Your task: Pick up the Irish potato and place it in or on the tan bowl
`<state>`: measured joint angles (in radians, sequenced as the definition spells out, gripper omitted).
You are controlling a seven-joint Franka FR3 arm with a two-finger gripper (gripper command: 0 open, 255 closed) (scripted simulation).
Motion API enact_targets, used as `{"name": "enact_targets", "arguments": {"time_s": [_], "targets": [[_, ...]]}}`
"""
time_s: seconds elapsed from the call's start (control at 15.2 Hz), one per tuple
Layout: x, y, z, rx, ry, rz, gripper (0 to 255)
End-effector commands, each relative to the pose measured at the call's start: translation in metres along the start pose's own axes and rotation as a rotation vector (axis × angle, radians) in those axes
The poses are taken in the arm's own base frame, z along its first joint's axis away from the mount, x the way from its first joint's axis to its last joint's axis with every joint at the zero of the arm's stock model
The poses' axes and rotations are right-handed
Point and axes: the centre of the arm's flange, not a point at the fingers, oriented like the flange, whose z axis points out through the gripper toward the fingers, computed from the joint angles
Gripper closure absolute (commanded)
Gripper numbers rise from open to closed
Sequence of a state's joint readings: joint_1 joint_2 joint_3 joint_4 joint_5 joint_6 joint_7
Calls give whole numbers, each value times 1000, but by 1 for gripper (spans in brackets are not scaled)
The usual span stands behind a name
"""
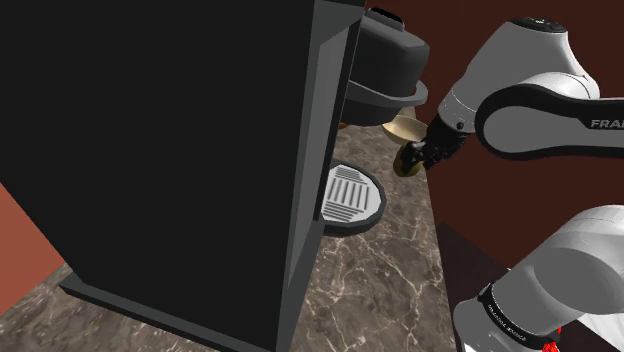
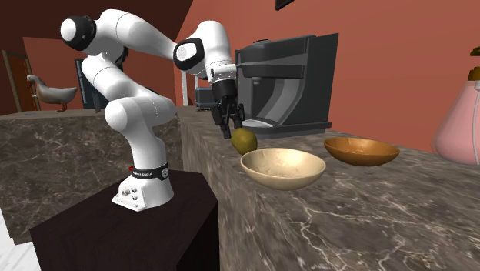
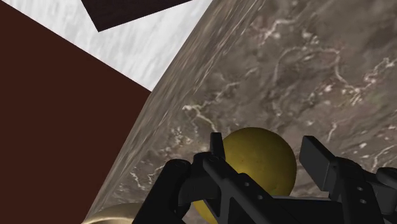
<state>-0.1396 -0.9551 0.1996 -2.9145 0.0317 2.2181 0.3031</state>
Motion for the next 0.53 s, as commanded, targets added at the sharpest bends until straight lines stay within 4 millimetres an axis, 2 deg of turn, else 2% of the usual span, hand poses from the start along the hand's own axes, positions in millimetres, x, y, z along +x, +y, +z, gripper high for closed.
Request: {"name": "enact_targets", "arguments": {"time_s": [0.0, 0.46], "targets": [[0, 1, 1, -1, -2, 0, 255], [10, 3, -35, -1, -2, 0, 255]]}}
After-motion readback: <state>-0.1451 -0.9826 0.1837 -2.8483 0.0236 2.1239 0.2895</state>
